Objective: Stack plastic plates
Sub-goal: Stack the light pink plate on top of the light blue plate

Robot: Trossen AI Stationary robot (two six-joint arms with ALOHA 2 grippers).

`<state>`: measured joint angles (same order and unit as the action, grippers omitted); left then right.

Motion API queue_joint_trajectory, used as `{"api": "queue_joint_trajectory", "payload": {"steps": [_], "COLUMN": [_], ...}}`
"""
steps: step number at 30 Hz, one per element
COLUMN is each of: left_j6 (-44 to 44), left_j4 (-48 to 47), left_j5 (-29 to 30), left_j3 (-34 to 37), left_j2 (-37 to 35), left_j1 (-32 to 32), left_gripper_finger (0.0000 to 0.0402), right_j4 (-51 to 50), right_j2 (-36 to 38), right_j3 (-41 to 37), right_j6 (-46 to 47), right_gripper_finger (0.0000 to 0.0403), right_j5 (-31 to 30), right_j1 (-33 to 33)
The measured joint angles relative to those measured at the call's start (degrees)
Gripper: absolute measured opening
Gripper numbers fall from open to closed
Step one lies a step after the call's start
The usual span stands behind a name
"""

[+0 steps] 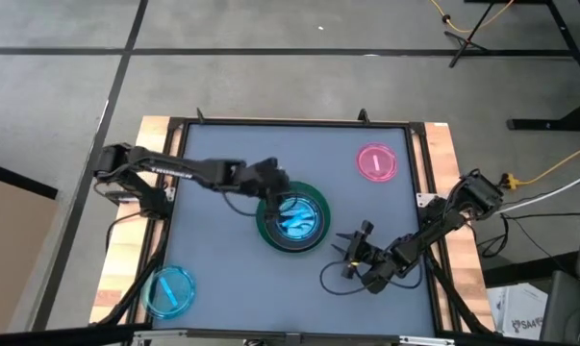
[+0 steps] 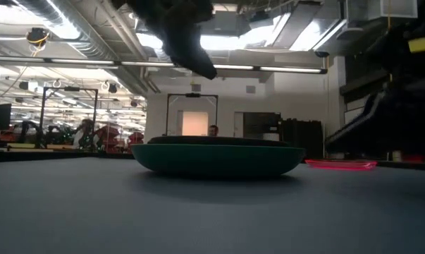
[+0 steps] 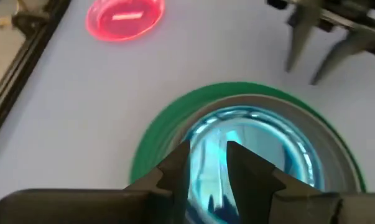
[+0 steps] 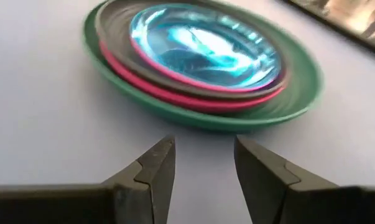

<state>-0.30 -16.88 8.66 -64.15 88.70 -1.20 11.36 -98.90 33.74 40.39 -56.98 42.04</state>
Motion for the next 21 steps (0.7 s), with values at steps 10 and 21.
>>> {"api": "queue_joint_trajectory", "payload": {"steps": [10,21], "left_j6": [-1.0,-2.2], "left_j4": [43.3,51.9], "left_j5": [0.6,2.8], "left_j3": [25.6,31.8], "left_j2": [-5.1,-4.2], "left_j1": [8.7,13.9], "left_gripper_finger": [0.0099,0.0099], "right_j4": [-24.3,-42.6], "right_j2": [16.7,25.7], "right_j3": [0.0,0.0], "right_j6": [-0.3,-17.2], "right_gripper_finger": [0.0159,0.0159], "right_j5": [-0.1,13.3], "right_j1": [-7.7,-29.0]}}
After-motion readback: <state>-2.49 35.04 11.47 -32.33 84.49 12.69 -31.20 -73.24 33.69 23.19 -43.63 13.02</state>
